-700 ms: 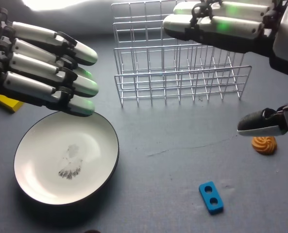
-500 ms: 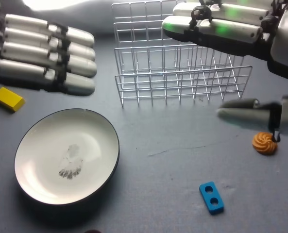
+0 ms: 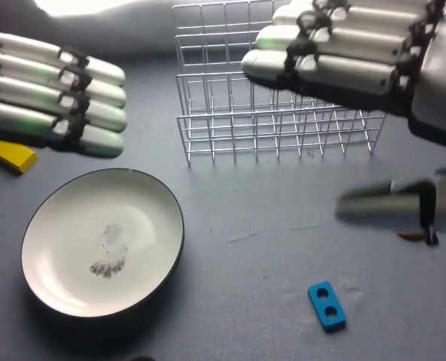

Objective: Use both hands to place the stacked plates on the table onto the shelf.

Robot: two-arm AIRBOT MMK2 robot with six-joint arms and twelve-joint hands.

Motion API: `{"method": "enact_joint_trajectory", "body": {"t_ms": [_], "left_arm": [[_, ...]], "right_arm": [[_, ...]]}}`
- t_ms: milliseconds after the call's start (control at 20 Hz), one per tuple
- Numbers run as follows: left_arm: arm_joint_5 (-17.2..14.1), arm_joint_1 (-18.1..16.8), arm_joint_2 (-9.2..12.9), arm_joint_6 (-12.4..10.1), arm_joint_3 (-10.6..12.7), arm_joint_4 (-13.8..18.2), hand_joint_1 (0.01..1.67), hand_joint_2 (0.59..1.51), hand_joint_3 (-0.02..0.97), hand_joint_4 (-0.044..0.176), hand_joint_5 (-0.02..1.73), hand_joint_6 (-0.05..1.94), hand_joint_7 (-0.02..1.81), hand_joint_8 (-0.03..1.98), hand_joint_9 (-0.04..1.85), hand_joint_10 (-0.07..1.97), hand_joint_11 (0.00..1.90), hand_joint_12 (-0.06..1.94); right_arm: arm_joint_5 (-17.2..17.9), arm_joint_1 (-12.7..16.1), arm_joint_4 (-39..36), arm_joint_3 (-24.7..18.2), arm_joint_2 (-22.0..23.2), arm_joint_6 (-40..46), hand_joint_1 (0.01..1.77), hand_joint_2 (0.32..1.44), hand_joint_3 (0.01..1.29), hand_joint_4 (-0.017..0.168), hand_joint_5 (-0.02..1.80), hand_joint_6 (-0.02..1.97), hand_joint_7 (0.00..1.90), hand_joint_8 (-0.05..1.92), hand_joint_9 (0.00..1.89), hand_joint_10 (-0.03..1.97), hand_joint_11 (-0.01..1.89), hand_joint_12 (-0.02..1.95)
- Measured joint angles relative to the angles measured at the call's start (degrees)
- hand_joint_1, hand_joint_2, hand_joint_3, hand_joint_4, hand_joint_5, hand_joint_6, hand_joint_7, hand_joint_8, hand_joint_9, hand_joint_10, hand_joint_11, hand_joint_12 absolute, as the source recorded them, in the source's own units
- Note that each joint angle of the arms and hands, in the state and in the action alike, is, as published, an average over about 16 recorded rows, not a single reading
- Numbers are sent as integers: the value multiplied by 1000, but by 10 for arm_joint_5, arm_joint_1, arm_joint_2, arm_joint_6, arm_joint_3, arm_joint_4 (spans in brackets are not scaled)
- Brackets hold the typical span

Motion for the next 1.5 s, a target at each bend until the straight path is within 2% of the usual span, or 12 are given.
{"method": "enact_joint_trajectory", "body": {"t_ms": [200, 400, 550, 750, 1150, 1500], "left_arm": [[-11, 16, -6, 28, 18, 26, 23, 1142, 32, 1, 64, 5, 79, -9, 54, -12, 32, 9], [-20, 48, -14, 60, 37, 43, 22, 1140, 28, 2, 67, 5, 84, -9, 58, -12, 32, 9], [-23, 82, -21, 85, 48, 43, 21, 1140, 25, 2, 68, 5, 86, -9, 60, -12, 31, 9], [-19, 137, -34, 114, 63, 24, 19, 1140, 24, 2, 69, 5, 82, -8, 58, -12, 32, 9], [10, 255, -61, 164, 79, -28, 18, 1141, 21, 2, 70, 5, 80, -8, 57, -12, 32, 9], [50, 313, -85, 183, 99, -55, 17, 1135, 15, 1, 81, 5, 87, -8, 61, -7, 33, 10]], "right_arm": [[3, -4, -10, 0, -2, -8, 559, 1103, 11, 4, 41, 30, 35, 14, 43, -6, 20, 184], [7, -9, -17, 0, -5, -18, 862, 1018, 11, 4, 26, 30, 17, 14, 25, -6, 21, 146], [11, -12, -19, 0, -6, -25, 1038, 973, 10, 4, 20, 29, 11, 14, 20, -6, 21, 134], [16, -18, -22, 0, -8, -31, 1211, 938, 10, 4, 18, 30, 10, 14, 21, -6, 20, 141], [24, -33, -24, 0, -11, -46, 1200, 980, 10, 4, 16, 30, 10, 14, 21, -5, 20, 117], [45, -54, -24, 0, -12, -64, 1202, 1000, 10, 4, 30, 30, 11, 14, 17, -5, 21, 94]]}}
